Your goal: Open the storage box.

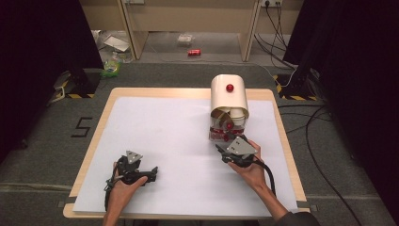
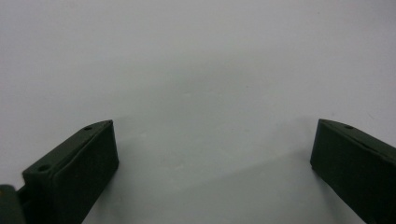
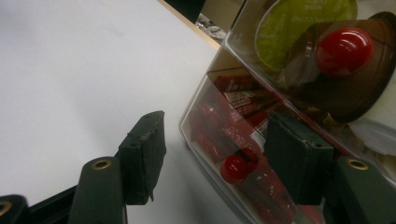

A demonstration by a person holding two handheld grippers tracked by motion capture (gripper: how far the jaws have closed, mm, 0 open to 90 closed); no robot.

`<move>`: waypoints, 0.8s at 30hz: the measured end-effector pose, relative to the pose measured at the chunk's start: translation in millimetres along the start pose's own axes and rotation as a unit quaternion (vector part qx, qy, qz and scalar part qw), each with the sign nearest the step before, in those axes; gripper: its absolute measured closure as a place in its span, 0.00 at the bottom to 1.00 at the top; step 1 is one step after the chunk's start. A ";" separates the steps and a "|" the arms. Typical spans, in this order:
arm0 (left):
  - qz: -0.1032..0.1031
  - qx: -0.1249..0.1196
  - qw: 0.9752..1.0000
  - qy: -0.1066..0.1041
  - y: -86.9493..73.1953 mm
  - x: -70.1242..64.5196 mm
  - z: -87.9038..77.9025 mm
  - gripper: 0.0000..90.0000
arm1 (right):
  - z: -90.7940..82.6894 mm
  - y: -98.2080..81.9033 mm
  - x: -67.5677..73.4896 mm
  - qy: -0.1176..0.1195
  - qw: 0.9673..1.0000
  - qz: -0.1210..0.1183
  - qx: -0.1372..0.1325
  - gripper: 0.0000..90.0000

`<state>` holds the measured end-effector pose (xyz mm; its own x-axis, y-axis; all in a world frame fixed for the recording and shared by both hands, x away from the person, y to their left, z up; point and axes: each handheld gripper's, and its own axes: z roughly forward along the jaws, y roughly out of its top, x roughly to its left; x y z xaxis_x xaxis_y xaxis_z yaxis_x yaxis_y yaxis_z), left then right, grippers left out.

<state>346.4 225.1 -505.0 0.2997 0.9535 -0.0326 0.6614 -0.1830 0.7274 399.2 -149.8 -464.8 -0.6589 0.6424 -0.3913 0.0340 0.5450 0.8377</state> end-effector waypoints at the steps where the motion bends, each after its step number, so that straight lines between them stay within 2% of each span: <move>1: 0.000 0.000 1.000 0.000 0.0 0.0 0.0 0.00 | 1.0 0.1 -0.2 -0.002 1.000 -0.006 -0.001 0.43; 5: 0.000 0.000 1.000 0.000 0.0 0.1 0.0 0.00 | 4.1 0.3 1.0 -0.008 1.000 -0.023 0.004 0.42; 8: 0.000 0.000 1.000 0.000 0.0 0.1 0.0 0.00 | 5.6 0.3 1.7 -0.012 1.000 -0.020 0.004 0.42; 11: 0.000 0.000 1.000 0.000 0.0 0.0 0.0 0.00 | 6.8 0.6 1.4 -0.011 1.000 -0.027 0.002 0.43; 15: 0.000 0.000 1.000 0.000 0.0 0.0 0.0 0.00 | 10.5 0.8 6.2 -0.013 0.999 -0.052 0.006 0.43; 20: 0.000 0.000 1.000 0.000 0.0 0.2 0.0 0.00 | 10.8 2.6 8.9 -0.022 0.997 -0.070 0.002 0.40; 24: -0.001 0.000 1.000 0.000 -0.1 0.2 0.0 0.00 | 11.7 0.9 7.5 -0.031 0.997 -0.069 0.008 0.39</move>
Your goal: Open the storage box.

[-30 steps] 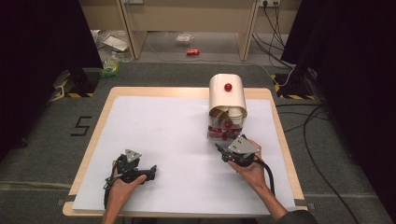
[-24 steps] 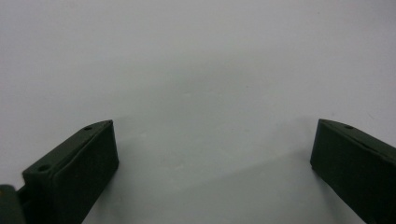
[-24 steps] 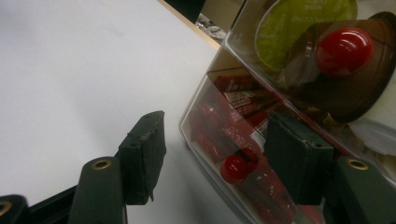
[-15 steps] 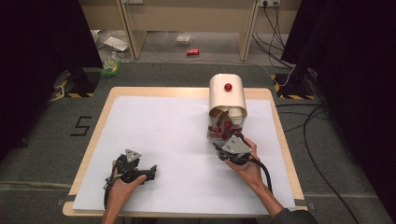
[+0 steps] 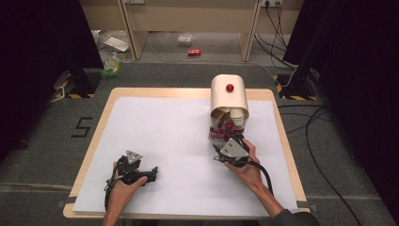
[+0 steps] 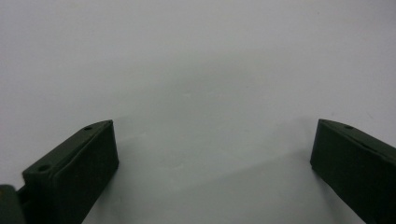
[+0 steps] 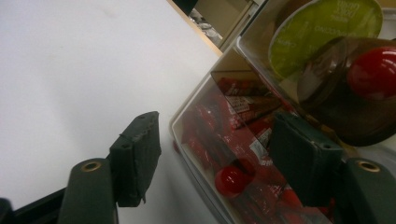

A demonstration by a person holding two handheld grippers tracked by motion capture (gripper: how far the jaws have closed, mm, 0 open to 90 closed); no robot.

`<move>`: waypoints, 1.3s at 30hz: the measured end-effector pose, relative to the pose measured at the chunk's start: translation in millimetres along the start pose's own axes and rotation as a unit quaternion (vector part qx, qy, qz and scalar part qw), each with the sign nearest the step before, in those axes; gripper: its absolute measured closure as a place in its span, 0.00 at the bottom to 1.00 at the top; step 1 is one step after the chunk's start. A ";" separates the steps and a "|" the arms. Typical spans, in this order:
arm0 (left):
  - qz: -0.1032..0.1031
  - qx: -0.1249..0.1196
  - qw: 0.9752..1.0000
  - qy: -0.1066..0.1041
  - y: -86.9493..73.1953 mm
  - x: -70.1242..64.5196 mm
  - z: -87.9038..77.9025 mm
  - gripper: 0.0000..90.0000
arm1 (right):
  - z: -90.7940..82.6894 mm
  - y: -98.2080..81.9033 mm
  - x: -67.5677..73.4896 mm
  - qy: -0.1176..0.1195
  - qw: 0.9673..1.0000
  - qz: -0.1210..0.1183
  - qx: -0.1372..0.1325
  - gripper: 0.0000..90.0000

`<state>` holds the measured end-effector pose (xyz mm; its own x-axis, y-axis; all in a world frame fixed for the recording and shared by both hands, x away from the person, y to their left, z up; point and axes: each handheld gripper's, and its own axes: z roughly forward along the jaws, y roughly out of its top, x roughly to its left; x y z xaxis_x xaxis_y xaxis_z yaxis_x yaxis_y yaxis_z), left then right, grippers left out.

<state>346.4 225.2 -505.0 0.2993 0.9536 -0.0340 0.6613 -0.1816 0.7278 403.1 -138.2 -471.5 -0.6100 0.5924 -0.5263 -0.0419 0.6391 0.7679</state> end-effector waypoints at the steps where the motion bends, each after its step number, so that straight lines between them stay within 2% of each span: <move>1: 0.000 0.000 1.000 0.000 0.1 0.0 0.0 0.00 | 0.6 -1.0 -0.8 0.001 1.000 0.000 -0.001 0.40; 7: 0.000 0.000 1.000 0.000 0.0 -0.1 0.0 0.00 | 1.7 -1.6 0.2 0.003 1.000 -0.010 0.001 0.37; 13: 0.000 0.000 1.000 0.000 0.0 0.0 0.0 0.00 | -0.1 -0.3 -3.1 0.015 1.000 0.011 0.000 0.39; 16: 0.000 0.000 1.000 0.000 0.0 0.1 -0.1 0.00 | -2.7 0.7 -5.8 0.028 0.999 0.029 -0.002 0.39; 20: 0.000 0.000 1.000 0.000 -0.1 -0.1 -0.1 0.00 | -5.5 1.6 -7.7 0.041 0.999 0.032 0.001 0.39; 23: 0.000 0.000 1.000 0.000 -0.1 -0.1 -0.1 0.00 | -7.4 1.7 -9.1 0.051 0.998 0.044 0.000 0.40; 26: -0.001 -0.001 1.000 -0.002 -0.2 0.3 -0.2 0.00 | -10.7 1.6 -11.9 0.066 0.996 0.065 -0.004 0.41; 31: -0.001 -0.001 1.000 -0.002 -0.2 0.4 -0.2 0.00 | -14.4 1.7 -13.7 0.080 0.994 0.080 -0.005 0.41; 39: -0.001 -0.001 1.000 -0.001 -0.2 0.2 -0.2 0.00 | -22.9 1.6 -14.1 0.101 0.992 0.081 -0.005 0.43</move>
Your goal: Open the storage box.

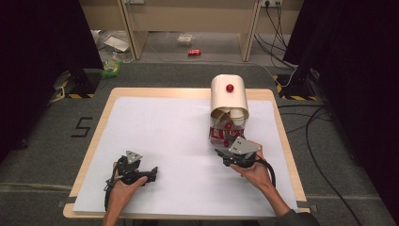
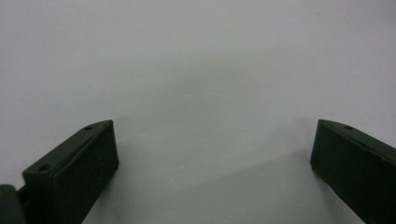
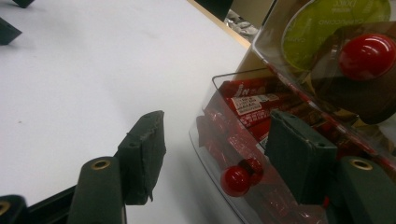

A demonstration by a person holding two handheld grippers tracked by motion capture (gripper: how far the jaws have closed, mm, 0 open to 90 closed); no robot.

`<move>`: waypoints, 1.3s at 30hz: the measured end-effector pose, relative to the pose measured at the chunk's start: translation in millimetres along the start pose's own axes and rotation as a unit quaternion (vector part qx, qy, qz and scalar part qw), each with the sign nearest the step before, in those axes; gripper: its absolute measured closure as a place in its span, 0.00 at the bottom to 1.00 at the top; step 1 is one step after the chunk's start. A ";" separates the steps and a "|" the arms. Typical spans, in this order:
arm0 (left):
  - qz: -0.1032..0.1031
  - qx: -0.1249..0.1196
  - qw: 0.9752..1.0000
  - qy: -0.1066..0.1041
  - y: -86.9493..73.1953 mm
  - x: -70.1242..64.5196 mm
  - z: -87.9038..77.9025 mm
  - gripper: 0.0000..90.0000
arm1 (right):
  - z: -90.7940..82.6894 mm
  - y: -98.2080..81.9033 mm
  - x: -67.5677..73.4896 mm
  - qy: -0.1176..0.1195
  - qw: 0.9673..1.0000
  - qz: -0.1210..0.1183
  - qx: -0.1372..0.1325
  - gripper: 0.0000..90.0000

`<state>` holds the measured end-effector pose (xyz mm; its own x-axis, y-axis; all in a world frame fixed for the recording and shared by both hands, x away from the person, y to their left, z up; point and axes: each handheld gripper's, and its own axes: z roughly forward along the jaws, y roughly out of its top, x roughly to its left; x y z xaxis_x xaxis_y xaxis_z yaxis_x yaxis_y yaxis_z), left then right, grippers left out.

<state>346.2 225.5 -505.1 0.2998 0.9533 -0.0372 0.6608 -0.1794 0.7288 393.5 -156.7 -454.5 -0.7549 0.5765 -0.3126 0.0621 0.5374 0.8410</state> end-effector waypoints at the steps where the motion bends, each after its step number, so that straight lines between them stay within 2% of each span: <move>1: 0.000 0.000 1.000 0.000 0.0 0.1 0.0 0.00 | -1.0 -0.1 0.2 0.003 1.000 0.001 -0.001 0.43; 28: -0.001 0.000 1.000 -0.001 0.0 0.3 -0.2 0.00 | -21.3 -6.3 12.8 0.038 0.999 0.004 0.011 0.47; 32: 0.000 0.000 1.000 0.000 0.1 0.2 -0.1 0.00 | -24.8 -8.5 13.3 0.042 0.999 0.012 0.008 0.47; 39: 0.000 0.000 1.000 -0.001 0.0 0.3 -0.2 0.00 | -26.9 -11.7 20.1 0.058 0.998 0.006 0.023 0.49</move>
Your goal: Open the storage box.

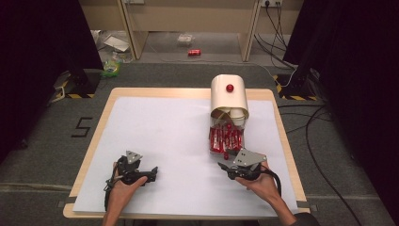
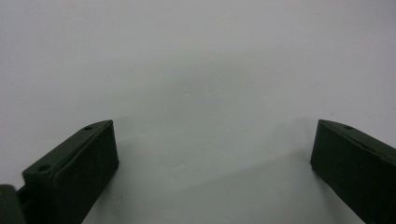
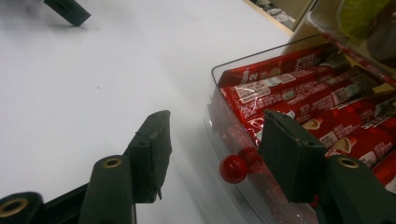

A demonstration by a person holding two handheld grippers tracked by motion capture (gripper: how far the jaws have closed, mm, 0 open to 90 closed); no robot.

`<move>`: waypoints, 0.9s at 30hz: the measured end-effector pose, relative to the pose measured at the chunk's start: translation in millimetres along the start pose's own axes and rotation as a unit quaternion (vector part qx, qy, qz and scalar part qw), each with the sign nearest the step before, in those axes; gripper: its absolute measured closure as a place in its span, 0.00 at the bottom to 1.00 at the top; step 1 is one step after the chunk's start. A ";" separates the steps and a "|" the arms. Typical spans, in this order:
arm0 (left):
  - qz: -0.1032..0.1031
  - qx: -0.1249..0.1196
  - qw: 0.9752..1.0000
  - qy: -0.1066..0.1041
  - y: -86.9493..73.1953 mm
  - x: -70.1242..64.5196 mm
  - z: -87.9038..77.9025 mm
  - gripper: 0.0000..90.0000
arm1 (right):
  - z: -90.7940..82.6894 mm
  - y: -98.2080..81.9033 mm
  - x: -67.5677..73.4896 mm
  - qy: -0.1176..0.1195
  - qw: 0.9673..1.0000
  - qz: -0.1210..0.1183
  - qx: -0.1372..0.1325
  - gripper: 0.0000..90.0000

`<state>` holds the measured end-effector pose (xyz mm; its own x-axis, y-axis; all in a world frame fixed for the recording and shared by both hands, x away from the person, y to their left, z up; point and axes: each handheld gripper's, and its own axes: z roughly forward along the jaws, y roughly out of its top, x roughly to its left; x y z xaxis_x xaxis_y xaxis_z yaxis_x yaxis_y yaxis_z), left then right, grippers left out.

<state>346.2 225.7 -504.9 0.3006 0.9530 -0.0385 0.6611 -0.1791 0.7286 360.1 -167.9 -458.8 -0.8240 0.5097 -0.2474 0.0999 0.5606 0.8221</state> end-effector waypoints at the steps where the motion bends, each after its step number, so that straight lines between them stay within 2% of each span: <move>1: 0.000 0.000 1.000 0.000 0.0 0.0 0.0 0.00 | -0.1 -0.4 0.7 0.002 1.000 0.000 0.001 0.49; 11: 0.000 0.000 1.000 0.000 0.0 0.0 0.0 0.00 | -4.3 -4.0 8.2 0.028 1.000 -0.007 0.013 0.51; 27: 0.000 0.000 1.000 0.000 -0.1 -0.1 0.0 0.00 | -15.9 -6.3 17.2 0.043 0.999 -0.010 0.013 0.50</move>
<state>346.1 225.7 -505.0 0.3000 0.9531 -0.0389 0.6611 -0.1783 0.7288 336.5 -173.0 -460.1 -0.8707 0.4408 -0.2179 0.0964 0.5875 0.8035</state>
